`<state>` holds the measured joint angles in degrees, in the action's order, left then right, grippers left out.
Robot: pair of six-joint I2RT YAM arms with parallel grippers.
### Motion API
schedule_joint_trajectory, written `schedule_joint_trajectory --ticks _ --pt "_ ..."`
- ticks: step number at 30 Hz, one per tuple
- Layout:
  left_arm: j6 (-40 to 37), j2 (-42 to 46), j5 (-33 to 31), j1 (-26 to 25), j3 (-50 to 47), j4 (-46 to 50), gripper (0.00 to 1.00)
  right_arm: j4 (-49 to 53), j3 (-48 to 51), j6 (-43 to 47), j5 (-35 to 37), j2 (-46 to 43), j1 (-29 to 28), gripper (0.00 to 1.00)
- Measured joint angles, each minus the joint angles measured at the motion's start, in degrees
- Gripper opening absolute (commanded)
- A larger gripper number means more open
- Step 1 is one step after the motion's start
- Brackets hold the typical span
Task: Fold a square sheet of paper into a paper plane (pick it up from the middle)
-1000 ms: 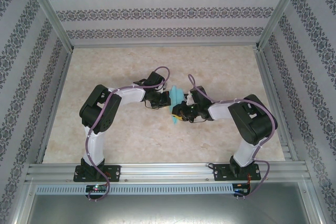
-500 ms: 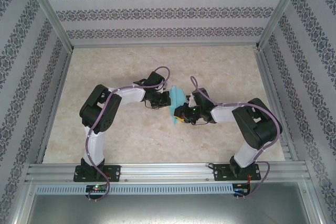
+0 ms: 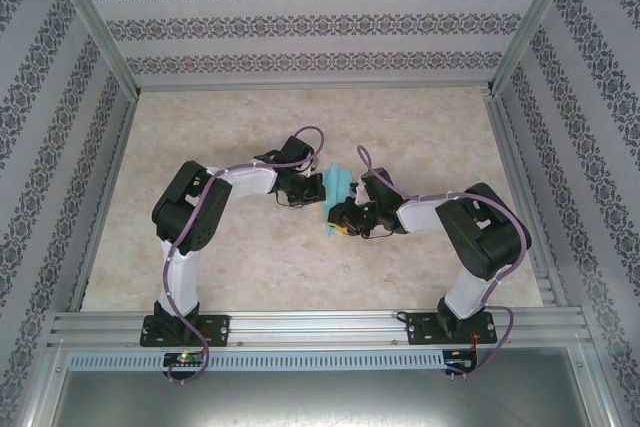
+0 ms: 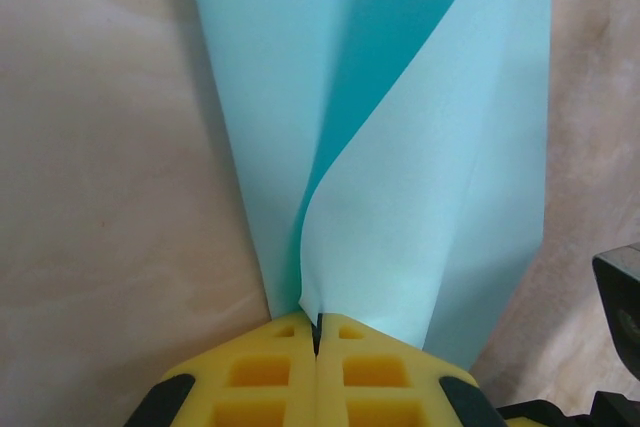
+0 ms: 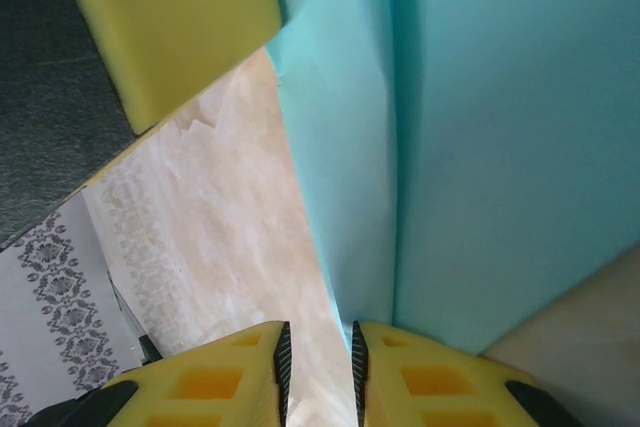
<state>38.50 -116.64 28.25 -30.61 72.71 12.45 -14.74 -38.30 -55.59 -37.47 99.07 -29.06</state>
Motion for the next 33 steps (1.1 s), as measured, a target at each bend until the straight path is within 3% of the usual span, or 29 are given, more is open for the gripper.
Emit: schedule_joint_trajectory --ticks 10,22,33 --pt "0.0 -0.04 0.15 0.09 0.0 -0.09 0.0 0.04 -1.42 0.07 -0.07 0.48 -0.09 0.26" --pt "-0.31 -0.11 0.42 0.26 0.0 -0.17 0.0 10.29 -1.68 1.99 2.69 -2.8 -0.83 0.25" --pt "-0.61 -0.13 0.5 0.26 0.0 -0.17 0.0 10.03 -3.26 1.97 2.51 -1.49 -0.83 0.24"
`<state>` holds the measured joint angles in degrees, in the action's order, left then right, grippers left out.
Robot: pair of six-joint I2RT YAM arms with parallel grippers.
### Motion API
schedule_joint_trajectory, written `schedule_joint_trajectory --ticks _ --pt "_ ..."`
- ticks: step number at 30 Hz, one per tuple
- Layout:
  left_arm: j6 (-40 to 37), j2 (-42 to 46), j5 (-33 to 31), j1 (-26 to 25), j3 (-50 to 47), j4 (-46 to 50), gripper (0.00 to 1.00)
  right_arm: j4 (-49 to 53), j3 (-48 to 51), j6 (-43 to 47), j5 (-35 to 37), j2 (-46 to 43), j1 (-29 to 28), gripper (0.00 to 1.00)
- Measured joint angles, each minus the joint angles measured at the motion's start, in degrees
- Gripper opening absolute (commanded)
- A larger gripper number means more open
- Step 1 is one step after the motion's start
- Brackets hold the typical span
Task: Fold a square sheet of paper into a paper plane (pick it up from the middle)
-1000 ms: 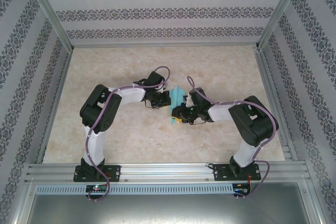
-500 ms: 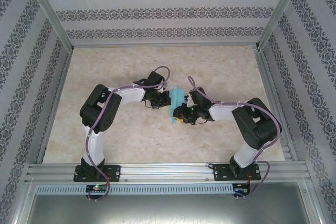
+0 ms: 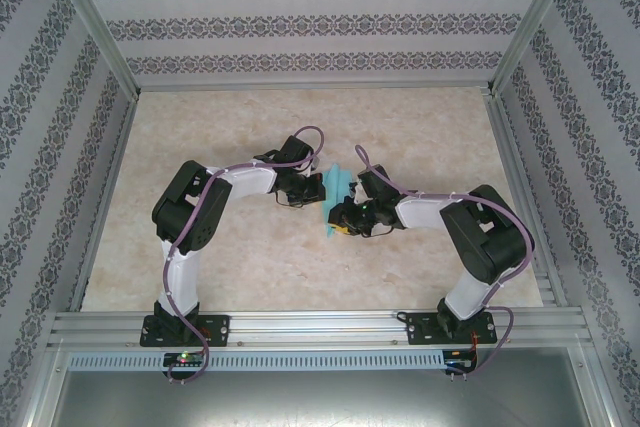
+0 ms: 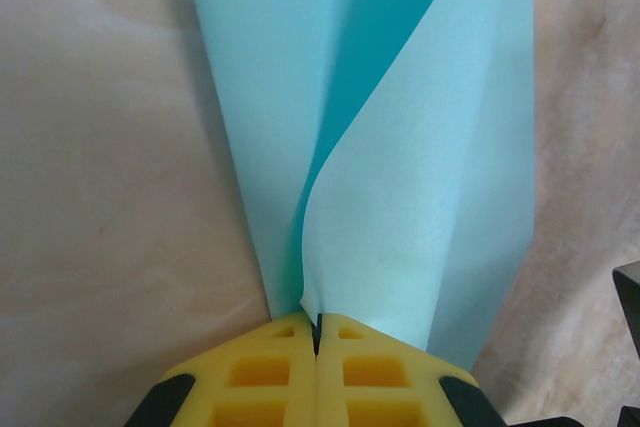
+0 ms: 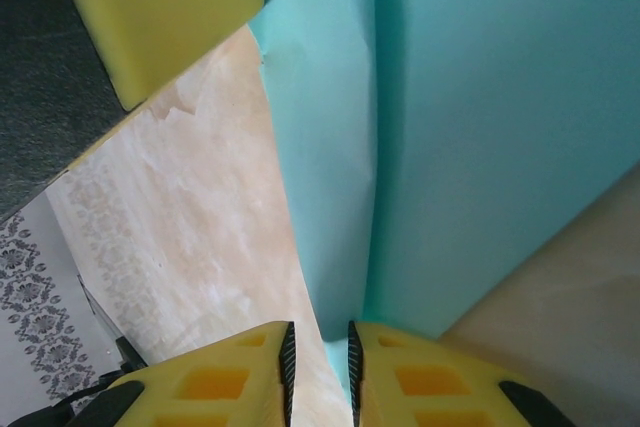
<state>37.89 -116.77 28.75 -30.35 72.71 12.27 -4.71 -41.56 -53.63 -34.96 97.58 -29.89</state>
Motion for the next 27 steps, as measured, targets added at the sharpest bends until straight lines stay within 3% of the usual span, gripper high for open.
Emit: schedule_joint_trajectory --ticks 27 --pt "-0.02 -0.42 0.98 0.09 0.0 -0.94 0.0 -1.99 -1.53 -0.61 -0.5 2.16 -0.76 0.23"
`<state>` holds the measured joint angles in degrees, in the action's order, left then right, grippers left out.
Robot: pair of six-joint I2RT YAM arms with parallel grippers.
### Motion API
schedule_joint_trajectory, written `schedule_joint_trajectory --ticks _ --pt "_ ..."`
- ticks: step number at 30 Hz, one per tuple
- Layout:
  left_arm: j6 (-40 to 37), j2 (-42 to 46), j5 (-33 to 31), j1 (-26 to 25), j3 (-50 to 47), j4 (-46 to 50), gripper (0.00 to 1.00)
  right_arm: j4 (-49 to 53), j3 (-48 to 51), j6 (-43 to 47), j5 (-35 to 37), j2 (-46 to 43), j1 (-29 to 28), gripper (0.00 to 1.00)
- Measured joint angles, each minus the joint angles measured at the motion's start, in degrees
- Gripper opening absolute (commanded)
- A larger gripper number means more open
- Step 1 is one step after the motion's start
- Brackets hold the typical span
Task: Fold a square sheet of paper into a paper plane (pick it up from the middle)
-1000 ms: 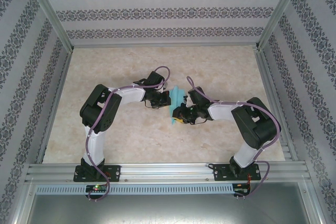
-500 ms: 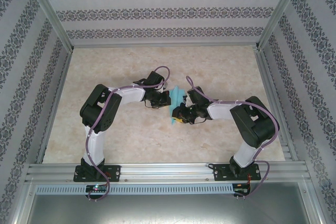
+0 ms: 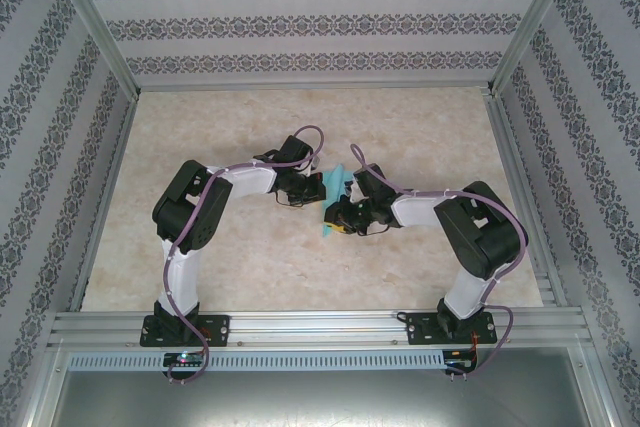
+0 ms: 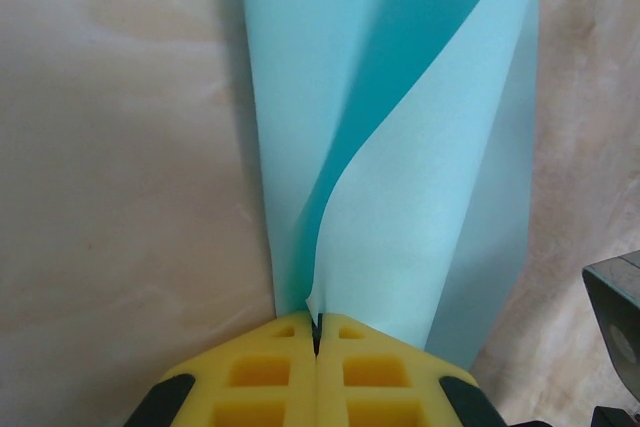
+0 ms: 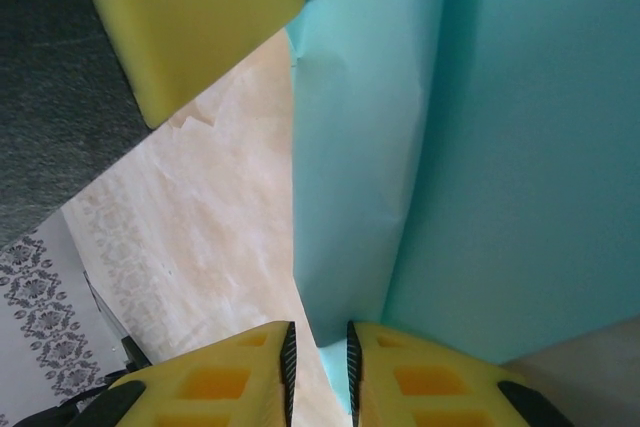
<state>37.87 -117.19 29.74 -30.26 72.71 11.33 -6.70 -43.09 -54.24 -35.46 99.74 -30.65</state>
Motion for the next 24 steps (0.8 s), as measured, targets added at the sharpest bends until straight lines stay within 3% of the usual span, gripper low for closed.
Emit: schedule_joint_trajectory --ticks 24 --pt "-0.04 -0.13 0.17 0.02 0.0 -0.33 0.0 -0.17 -0.61 0.0 -0.42 1.49 -0.02 0.19"
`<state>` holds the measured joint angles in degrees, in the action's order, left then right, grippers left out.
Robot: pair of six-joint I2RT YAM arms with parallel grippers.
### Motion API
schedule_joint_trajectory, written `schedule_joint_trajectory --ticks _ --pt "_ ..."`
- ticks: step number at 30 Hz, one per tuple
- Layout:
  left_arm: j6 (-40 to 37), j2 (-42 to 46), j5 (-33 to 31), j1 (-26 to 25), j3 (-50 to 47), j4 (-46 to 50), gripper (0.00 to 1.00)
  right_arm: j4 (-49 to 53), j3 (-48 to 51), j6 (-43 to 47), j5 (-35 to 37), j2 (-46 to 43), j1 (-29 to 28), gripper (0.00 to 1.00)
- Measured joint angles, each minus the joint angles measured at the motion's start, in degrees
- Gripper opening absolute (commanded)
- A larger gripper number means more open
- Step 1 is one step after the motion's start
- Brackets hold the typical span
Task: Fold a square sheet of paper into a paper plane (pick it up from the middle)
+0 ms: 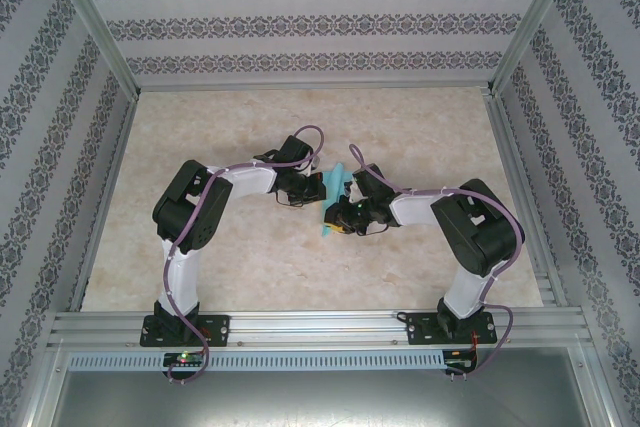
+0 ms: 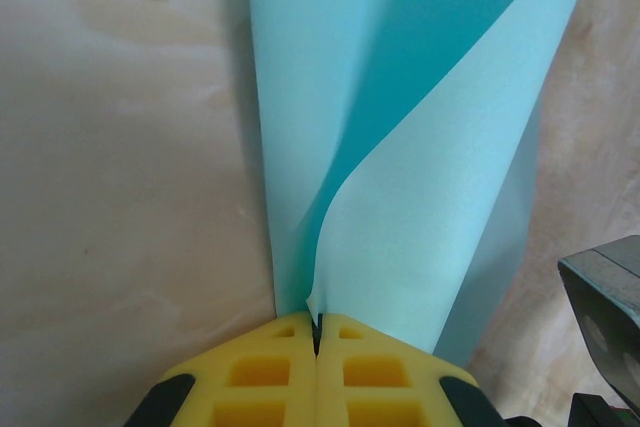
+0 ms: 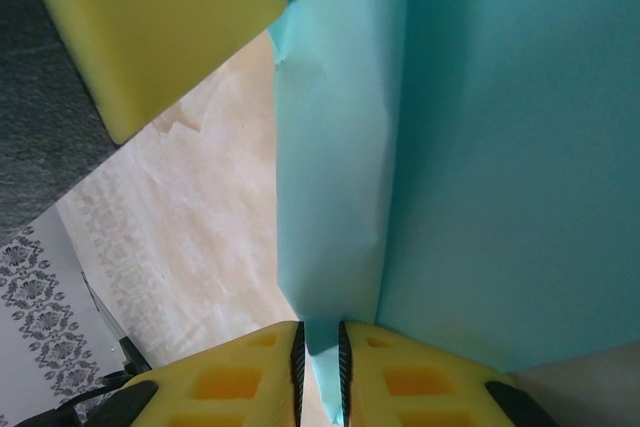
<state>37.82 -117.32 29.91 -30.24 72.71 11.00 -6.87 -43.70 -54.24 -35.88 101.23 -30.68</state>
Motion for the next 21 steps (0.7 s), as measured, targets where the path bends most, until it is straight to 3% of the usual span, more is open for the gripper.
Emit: schedule_joint_trajectory --ticks 21 --pt "-0.2 0.07 -0.09 0.0 0.26 -0.04 0.0 4.33 -2.64 3.1 1.27 1.6 -0.72 0.1"
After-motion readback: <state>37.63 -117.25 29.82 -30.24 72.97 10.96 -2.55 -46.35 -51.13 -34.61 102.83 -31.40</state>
